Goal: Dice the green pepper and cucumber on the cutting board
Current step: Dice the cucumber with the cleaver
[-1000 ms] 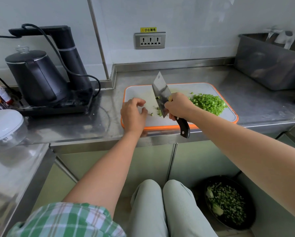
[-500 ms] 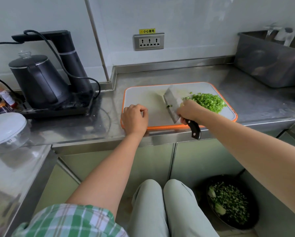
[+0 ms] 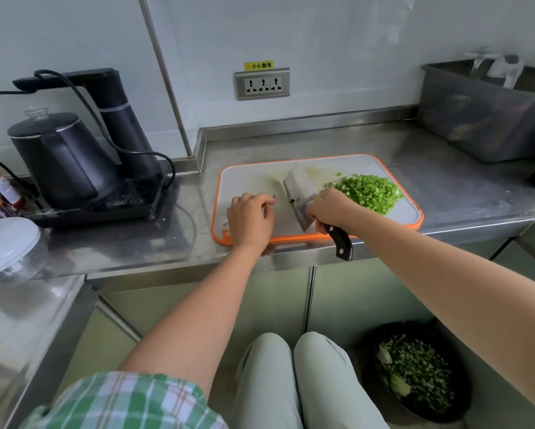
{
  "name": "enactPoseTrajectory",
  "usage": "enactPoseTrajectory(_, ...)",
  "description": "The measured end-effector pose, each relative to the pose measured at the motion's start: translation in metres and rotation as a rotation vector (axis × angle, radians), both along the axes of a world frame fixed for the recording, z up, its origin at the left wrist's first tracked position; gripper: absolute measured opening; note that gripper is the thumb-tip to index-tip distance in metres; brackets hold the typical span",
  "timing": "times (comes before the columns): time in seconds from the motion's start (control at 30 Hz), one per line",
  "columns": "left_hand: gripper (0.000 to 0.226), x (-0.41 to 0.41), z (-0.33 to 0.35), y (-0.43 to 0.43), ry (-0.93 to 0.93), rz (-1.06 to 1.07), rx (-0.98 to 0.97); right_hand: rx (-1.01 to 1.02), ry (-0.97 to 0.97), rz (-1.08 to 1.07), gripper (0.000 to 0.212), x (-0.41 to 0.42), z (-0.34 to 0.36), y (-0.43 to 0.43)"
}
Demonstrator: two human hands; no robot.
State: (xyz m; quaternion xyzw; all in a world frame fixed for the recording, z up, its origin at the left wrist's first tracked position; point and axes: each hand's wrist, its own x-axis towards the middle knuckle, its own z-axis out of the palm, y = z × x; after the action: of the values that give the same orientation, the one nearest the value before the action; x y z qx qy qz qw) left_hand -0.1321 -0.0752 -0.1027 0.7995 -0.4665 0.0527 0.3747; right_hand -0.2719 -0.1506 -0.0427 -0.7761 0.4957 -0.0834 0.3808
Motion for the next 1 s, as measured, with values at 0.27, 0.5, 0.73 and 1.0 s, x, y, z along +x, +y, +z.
enactPoseTrajectory(0.27,0.057,-0.04,0.008,-0.031,-0.108,-0.28,0.185,0.238,-0.41,-0.136,0.016,-0.024,0.014,-0.011)
enactPoseTrajectory(0.5,0.042,-0.048,0.008,-0.053,0.033,-0.141,0.252,0.178,-0.408,-0.168,0.015,-0.045,0.016,-0.017)
enactPoseTrajectory(0.73,0.044,-0.058,0.021,-0.054,0.026,-0.154,0.167,0.081,-0.341,-0.15,0.022,-0.046,0.021,-0.015)
enactPoseTrajectory(1.0,0.068,-0.062,0.056,-0.044,0.835,-0.217,0.042,-0.51,0.149,0.061,0.011,-0.022,0.019,0.004)
